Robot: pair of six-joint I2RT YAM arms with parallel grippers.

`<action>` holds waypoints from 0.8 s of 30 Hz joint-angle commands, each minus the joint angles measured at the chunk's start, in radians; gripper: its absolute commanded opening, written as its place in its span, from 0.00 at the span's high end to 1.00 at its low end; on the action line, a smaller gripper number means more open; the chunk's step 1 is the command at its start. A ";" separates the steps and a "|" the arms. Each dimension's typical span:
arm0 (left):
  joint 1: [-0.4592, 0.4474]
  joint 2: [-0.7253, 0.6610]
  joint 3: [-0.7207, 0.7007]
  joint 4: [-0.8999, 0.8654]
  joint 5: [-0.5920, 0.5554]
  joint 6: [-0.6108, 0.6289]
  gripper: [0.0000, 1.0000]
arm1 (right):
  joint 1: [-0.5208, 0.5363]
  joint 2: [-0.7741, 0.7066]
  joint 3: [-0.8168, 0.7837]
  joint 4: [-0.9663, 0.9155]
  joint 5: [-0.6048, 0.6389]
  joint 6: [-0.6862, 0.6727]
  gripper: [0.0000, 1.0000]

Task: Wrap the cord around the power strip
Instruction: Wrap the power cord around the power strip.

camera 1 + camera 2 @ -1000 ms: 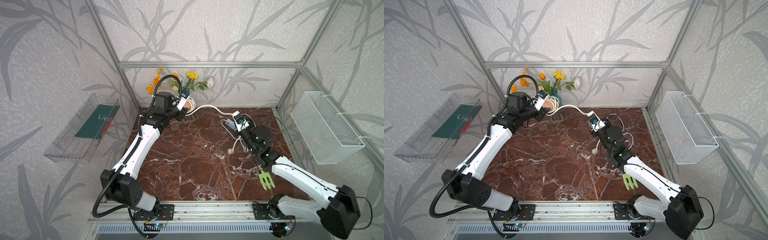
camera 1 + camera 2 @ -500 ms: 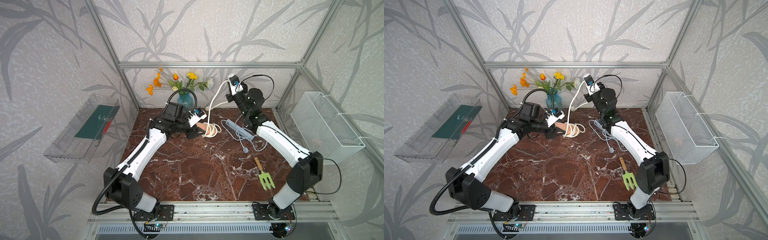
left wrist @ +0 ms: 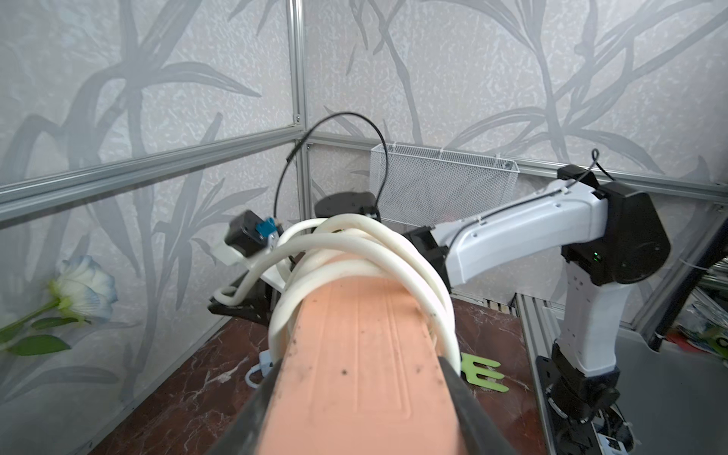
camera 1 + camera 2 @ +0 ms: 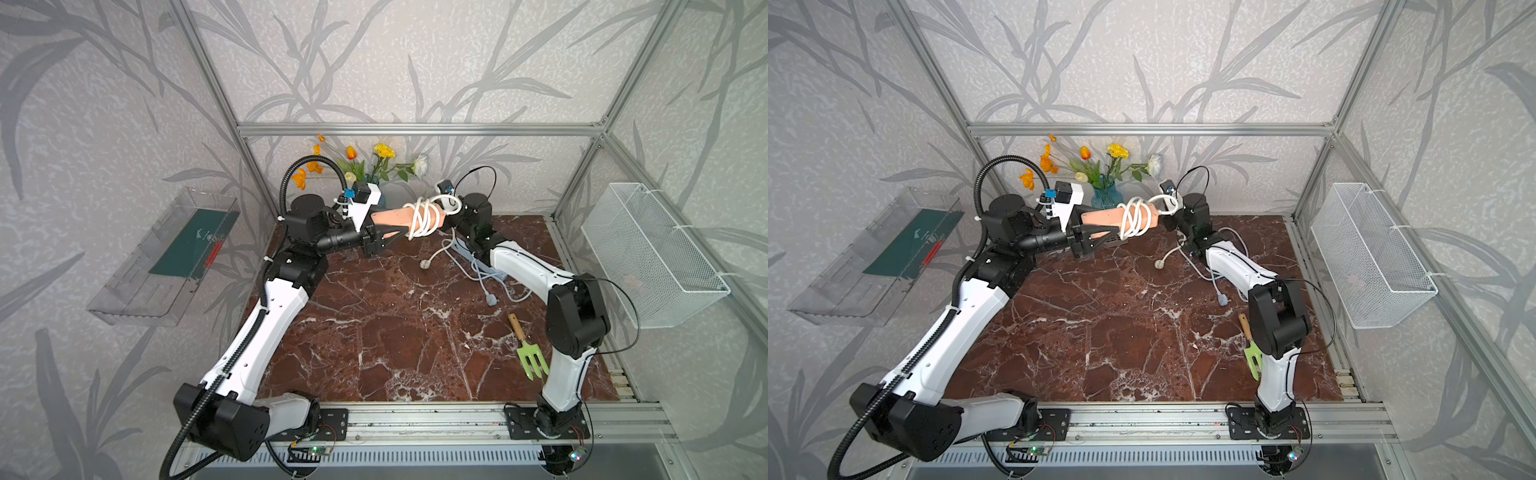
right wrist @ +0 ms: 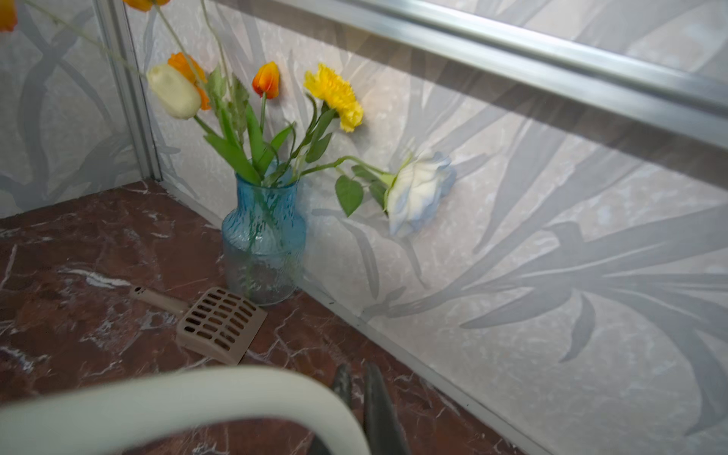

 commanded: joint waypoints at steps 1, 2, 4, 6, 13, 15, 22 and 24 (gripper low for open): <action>0.018 -0.026 0.120 0.190 -0.147 -0.013 1.00 | 0.036 -0.066 -0.134 0.039 0.044 0.026 1.00; 0.024 -0.018 0.144 0.151 -0.229 0.021 1.00 | 0.058 -0.093 -0.189 0.061 0.049 0.007 1.00; 0.032 0.004 0.195 0.062 -0.427 0.091 1.00 | 0.106 -0.152 -0.287 0.099 0.079 -0.033 1.00; 0.055 0.038 0.250 -0.016 -0.609 0.137 1.00 | 0.154 -0.226 -0.388 0.134 0.100 -0.056 1.00; 0.062 0.216 0.294 -0.270 -0.946 0.503 1.00 | 0.384 -0.464 -0.539 0.141 0.172 -0.421 1.00; 0.059 0.259 0.271 -0.349 -0.982 0.579 1.00 | 0.403 -0.533 -0.509 0.136 0.174 -0.484 1.00; 0.011 0.218 0.114 -0.546 -0.598 0.660 1.00 | 0.352 -0.546 -0.198 0.088 0.088 -0.560 1.00; -0.008 0.173 0.064 -0.555 -0.417 0.663 1.00 | 0.302 -0.485 -0.087 0.050 0.030 -0.535 1.00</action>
